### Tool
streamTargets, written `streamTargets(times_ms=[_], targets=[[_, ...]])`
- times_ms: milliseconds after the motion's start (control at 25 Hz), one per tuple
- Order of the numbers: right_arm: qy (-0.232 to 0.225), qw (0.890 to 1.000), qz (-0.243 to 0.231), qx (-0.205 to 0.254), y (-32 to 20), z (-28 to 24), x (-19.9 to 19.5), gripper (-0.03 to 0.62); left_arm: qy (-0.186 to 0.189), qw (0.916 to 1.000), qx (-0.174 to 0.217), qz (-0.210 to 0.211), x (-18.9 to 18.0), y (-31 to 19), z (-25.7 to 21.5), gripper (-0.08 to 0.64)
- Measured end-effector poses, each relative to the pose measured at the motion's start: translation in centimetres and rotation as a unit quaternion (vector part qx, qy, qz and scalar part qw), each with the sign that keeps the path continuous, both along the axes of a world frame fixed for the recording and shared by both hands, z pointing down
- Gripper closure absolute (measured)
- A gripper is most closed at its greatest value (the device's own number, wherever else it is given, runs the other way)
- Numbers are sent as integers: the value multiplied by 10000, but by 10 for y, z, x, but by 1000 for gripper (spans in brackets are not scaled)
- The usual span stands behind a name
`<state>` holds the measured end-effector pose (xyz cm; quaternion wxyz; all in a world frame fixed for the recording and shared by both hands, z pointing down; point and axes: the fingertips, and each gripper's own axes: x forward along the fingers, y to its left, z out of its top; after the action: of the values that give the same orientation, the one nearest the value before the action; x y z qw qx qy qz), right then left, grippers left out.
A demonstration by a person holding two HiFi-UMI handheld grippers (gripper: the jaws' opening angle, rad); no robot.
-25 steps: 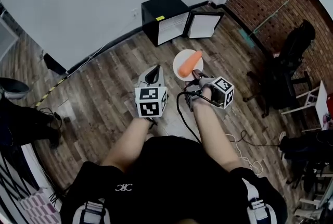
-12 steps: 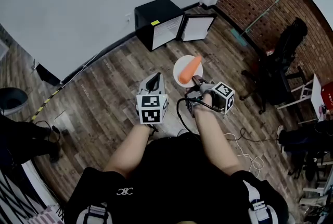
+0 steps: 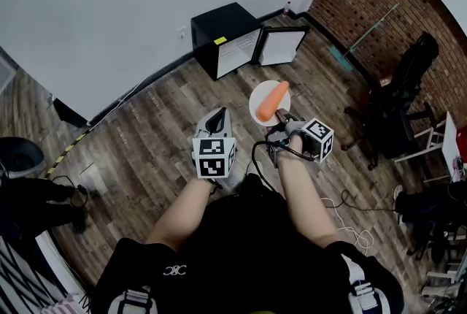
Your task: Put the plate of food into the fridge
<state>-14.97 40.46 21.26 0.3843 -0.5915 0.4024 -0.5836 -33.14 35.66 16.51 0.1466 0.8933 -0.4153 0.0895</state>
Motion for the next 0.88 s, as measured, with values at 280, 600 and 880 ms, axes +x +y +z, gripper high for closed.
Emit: streamTargets(times_ms=[280,600,880], targets=[[110,9998,-139,30,-53,6,71,563,-154,9999,1,32,72,-50,-1,563],[149,9991,-398,20,-109,9,162,563,-200,9998,-3,-20,167,-103,-9,563],[260,9976,-644,-30,-141,22,206,563,-253,9994,-123,-180,211,-135,4,563]])
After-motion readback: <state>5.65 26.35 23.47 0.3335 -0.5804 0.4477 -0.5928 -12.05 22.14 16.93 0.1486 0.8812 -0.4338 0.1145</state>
